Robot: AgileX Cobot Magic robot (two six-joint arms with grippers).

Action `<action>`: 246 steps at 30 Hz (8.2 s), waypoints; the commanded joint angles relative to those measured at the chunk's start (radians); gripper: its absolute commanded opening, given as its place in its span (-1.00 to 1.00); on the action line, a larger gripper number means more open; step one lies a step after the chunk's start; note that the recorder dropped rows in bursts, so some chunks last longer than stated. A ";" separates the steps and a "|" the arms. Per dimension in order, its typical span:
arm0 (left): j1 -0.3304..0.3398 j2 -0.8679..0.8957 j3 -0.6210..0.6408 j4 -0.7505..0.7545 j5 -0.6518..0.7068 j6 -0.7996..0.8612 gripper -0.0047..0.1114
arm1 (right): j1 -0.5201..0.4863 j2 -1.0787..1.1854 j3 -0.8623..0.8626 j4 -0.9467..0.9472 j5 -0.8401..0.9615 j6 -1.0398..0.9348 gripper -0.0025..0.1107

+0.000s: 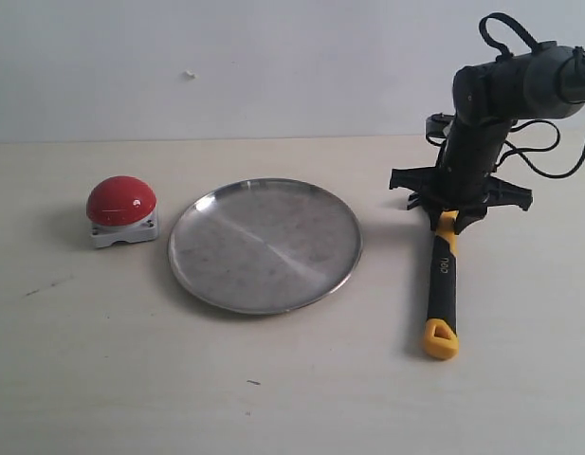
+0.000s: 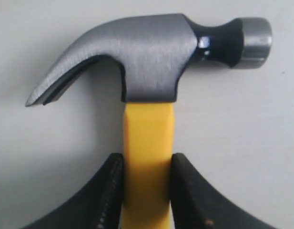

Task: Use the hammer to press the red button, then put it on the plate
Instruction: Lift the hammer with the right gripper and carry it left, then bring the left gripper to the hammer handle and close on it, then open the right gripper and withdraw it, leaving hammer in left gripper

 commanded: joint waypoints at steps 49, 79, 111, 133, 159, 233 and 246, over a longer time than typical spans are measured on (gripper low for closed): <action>-0.001 -0.006 0.003 0.001 -0.006 -0.006 -0.92 | 0.243 -0.338 0.356 -1.344 -0.243 1.066 -0.96; -0.001 -0.006 0.003 0.052 -0.153 0.111 -0.92 | 0.243 -0.477 0.582 -1.631 -0.460 1.336 -0.96; -0.001 0.626 -0.058 0.747 -1.049 -1.087 -0.91 | 0.656 -0.514 0.436 -1.631 -0.262 1.214 -0.96; -0.224 1.629 -0.467 0.972 -1.580 -1.399 0.17 | 0.685 -0.510 0.365 -1.631 -0.288 1.251 -0.96; -0.500 1.693 -0.604 0.651 -1.580 -1.463 0.17 | 0.685 -0.510 0.365 -1.631 -0.264 1.326 -0.96; -0.646 1.734 -0.706 0.567 -1.400 -1.213 -0.92 | 0.685 -0.510 0.365 -1.583 -0.239 1.212 0.17; -0.642 1.734 -0.706 0.528 -1.384 -1.091 -0.92 | 0.685 -0.629 0.365 -1.402 -0.085 0.920 0.21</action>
